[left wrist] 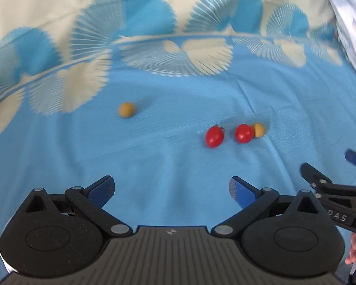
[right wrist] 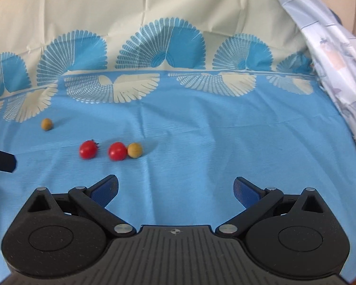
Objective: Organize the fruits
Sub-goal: 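Grasp a red cherry tomato with the left gripper while the right grasps a longan, then carry the cherry tomato and longan in both grippers toward the plate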
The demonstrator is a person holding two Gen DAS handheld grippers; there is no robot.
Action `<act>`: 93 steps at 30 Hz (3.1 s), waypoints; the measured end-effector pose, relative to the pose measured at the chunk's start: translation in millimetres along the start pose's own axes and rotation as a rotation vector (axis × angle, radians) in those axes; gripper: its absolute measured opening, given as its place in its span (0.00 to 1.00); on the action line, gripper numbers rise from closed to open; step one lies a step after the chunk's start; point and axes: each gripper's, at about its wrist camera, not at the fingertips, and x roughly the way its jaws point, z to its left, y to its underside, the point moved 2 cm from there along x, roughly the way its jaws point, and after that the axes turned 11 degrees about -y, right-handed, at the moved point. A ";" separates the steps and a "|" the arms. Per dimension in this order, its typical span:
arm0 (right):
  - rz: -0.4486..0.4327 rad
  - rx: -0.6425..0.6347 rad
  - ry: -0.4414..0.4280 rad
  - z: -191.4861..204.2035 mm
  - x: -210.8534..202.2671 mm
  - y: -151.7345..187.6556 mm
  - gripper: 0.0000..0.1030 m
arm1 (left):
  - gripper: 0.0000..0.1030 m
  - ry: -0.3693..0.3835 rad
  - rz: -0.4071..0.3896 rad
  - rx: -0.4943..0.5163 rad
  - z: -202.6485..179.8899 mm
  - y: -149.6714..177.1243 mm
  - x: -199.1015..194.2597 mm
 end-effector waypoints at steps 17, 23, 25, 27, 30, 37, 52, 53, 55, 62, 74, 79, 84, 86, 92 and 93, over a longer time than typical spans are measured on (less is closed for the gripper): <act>-0.009 -0.247 -0.180 14.4 123.1 -15.6 0.56 | 0.33 0.100 0.009 0.015 -33.3 -49.3 99.0; 0.010 -0.208 -0.118 15.0 109.0 -13.8 0.25 | 0.30 0.114 0.025 -0.003 -20.4 -36.4 76.1; 0.021 -0.137 -0.086 8.1 98.0 -14.2 0.25 | 0.30 0.108 0.018 -0.014 -12.0 -26.9 59.1; 0.018 -0.085 -0.067 1.7 82.9 -13.6 0.25 | 0.30 0.101 0.019 -0.026 -2.3 -16.1 38.9; -0.012 -0.035 -0.051 -4.1 48.7 -10.1 0.25 | 0.30 0.092 0.021 -0.047 14.9 3.6 3.7; -0.083 -0.032 -0.120 26.4 -48.0 -6.7 0.25 | 0.30 0.064 0.032 -0.124 68.0 59.3 -84.3; -0.011 -0.186 -0.523 203.9 -207.6 43.4 0.25 | 0.30 -0.081 0.038 -0.323 194.6 211.1 -216.4; -0.009 -0.199 -0.539 211.7 -215.4 46.9 0.25 | 0.30 -0.087 0.033 -0.331 199.8 219.0 -222.1; 0.002 -0.215 -0.569 226.2 -229.5 53.4 0.25 | 0.30 -0.098 0.024 -0.344 208.5 234.7 -233.2; 0.036 -0.277 -0.605 260.2 -265.1 80.6 0.25 | 0.30 -0.095 0.000 -0.391 224.4 273.5 -259.1; -0.006 -0.340 -0.580 273.1 -290.5 90.4 0.25 | 0.30 -0.070 -0.039 -0.444 234.2 288.6 -276.0; -0.005 -0.355 -0.582 274.3 -291.2 91.4 0.25 | 0.30 -0.064 -0.037 -0.449 236.7 288.7 -275.0; 0.001 -0.353 -0.577 273.2 -289.5 91.2 0.25 | 0.30 -0.060 -0.037 -0.445 236.4 288.5 -273.2; 0.006 -0.350 -0.575 273.5 -286.8 90.6 0.25 | 0.30 -0.059 -0.033 -0.445 236.4 288.2 -271.7; 0.021 -0.349 -0.574 277.5 -282.1 89.6 0.25 | 0.30 -0.055 -0.009 -0.455 239.3 288.4 -263.8; 0.023 -0.349 -0.573 278.2 -281.4 89.7 0.25 | 0.30 -0.055 -0.006 -0.456 239.8 288.2 -262.7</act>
